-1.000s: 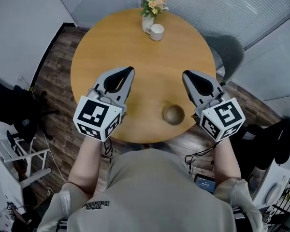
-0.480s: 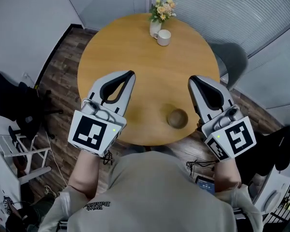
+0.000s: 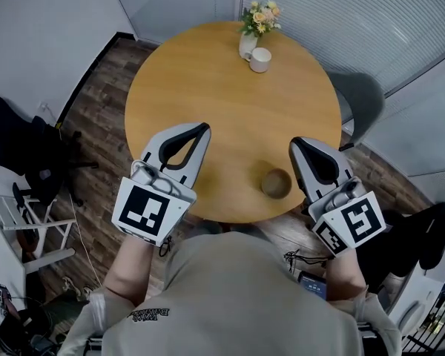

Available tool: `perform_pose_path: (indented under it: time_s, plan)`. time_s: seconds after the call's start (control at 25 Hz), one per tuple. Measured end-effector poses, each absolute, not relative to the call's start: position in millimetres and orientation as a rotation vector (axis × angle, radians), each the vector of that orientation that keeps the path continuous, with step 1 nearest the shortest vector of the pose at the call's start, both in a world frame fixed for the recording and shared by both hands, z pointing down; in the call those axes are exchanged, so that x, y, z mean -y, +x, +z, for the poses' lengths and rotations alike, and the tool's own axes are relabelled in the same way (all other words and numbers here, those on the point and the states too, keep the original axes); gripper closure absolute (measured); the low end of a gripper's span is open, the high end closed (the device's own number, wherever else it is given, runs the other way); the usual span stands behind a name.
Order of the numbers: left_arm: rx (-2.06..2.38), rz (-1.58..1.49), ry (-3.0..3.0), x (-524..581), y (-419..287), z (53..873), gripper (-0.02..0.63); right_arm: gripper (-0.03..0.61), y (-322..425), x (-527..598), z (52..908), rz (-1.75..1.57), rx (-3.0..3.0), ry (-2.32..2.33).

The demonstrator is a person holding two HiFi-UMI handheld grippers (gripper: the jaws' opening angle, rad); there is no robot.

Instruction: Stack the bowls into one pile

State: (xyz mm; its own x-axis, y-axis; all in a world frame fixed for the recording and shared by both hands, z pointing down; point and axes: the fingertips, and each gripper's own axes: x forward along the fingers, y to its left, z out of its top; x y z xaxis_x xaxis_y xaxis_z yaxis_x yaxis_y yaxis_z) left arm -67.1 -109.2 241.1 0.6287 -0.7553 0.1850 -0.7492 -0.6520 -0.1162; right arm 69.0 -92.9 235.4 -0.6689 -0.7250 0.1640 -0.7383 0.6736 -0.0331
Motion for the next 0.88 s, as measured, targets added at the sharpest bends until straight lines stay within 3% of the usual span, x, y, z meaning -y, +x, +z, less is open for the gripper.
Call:
perform_pose_path:
  time_s: [0.88]
  plan:
    - [-1.321, -0.341, -2.816, 92.0, -82.6, 253.0, 0.594, 0.546, 53.6, 80.5, 251.4, 0.111, 2.699, 1.179]
